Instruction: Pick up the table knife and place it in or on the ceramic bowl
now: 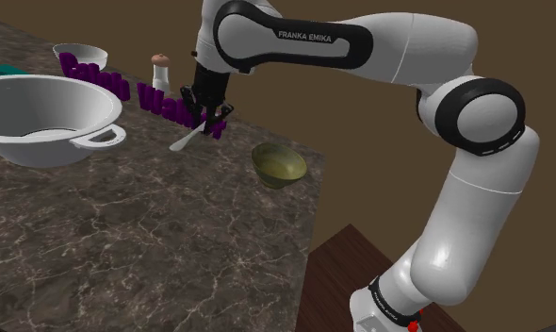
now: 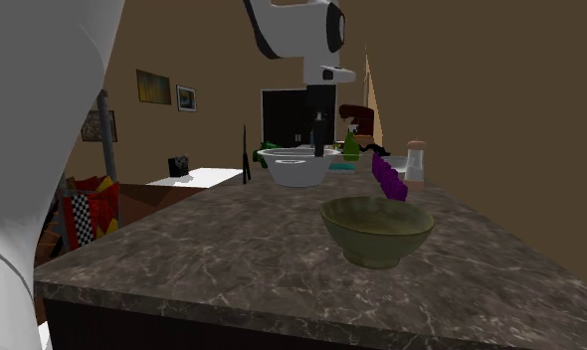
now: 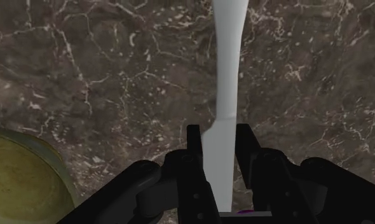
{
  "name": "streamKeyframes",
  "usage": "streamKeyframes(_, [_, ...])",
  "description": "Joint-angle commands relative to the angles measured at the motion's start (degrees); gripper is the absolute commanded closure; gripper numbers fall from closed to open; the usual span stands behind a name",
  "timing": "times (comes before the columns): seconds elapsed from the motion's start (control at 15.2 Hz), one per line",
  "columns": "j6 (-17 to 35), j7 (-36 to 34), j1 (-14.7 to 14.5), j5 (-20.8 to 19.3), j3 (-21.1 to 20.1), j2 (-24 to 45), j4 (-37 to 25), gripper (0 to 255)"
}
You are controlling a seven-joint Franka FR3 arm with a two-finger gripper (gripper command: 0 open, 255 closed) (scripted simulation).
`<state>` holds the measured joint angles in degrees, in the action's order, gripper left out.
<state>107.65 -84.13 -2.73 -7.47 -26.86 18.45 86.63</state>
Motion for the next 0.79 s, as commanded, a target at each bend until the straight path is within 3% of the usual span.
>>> streamKeyframes(0.0, [-1.2,0.2,0.0,0.0,0.0,0.1,-1.2,255])
streamKeyframes(0.33, [2.1,6.9,5.8,5.4,0.9,-10.5,11.6,255])
streamKeyframes(0.73, [3.6,16.2,10.4,11.0,4.1,-21.5,23.3,255])
